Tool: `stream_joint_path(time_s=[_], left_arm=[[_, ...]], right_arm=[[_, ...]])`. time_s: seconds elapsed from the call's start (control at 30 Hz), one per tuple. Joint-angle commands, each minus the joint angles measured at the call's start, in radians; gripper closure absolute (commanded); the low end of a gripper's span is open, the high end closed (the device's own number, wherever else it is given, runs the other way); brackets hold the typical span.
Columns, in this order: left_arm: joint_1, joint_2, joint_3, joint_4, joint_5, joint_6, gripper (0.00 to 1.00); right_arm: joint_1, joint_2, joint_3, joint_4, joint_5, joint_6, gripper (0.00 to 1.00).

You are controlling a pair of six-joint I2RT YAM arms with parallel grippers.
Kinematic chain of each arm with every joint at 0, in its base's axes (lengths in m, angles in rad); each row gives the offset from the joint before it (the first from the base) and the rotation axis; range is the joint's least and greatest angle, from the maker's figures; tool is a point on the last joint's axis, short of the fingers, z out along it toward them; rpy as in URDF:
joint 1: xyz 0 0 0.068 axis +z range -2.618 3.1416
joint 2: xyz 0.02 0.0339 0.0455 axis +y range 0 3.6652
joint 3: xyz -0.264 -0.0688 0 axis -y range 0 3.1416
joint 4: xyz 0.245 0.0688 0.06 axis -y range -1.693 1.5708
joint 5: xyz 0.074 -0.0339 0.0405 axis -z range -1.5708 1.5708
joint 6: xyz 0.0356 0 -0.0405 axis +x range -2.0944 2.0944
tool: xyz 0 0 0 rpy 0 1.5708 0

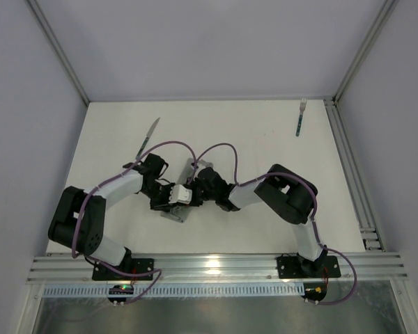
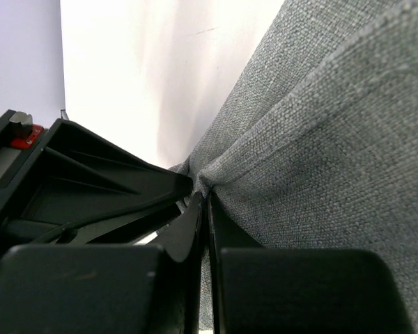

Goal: Fold the napkin into a case and place the utensils inside
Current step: Stuff the top corner of the smaller-rectangle-folded napkin into the folded napkin.

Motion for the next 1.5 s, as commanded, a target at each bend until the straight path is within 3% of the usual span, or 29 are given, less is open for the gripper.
stream_joint_path(time_s=[0.0,0.07,0.23,0.57,0.77,1.03,1.2,1.4,1.47], left_arm=[[-0.001,-0.002,0.030,-0.073,-0.025,0.046,0.77],[-0.001,0.000,0.056,-0.091,0.005,0.032,0.89],[-0.001,-0.013,0.086,-0.103,0.061,-0.017,1.00],[0.012,-0.039,0.138,-0.125,0.197,-0.079,1.00],[0.012,-0.040,0.106,-0.116,0.185,-0.053,1.00],[0.012,-0.040,0.083,-0.050,0.170,-0.074,1.00],[0.035,-0.040,0.064,0.010,0.159,-0.091,1.00],[0.037,-0.008,0.029,0.038,0.089,-0.071,1.00],[0.040,-0.005,0.009,0.041,0.076,-0.053,1.00]], right_arm=[[-0.006,0.002,0.000,-0.030,0.017,-0.037,0.97],[-0.005,-0.001,0.000,-0.034,0.017,-0.038,0.97],[-0.005,-0.007,0.017,-0.039,-0.005,-0.053,0.97],[0.015,-0.029,0.091,-0.048,-0.047,-0.084,0.97],[0.014,-0.018,0.100,0.016,-0.088,-0.023,0.97],[0.012,0.086,0.161,-0.063,-0.078,-0.031,0.97],[0.020,0.112,0.121,-0.011,-0.104,0.016,0.97],[0.008,0.083,0.135,-0.046,-0.142,-0.020,0.78],[-0.001,0.059,0.163,-0.086,-0.159,-0.046,0.67]])
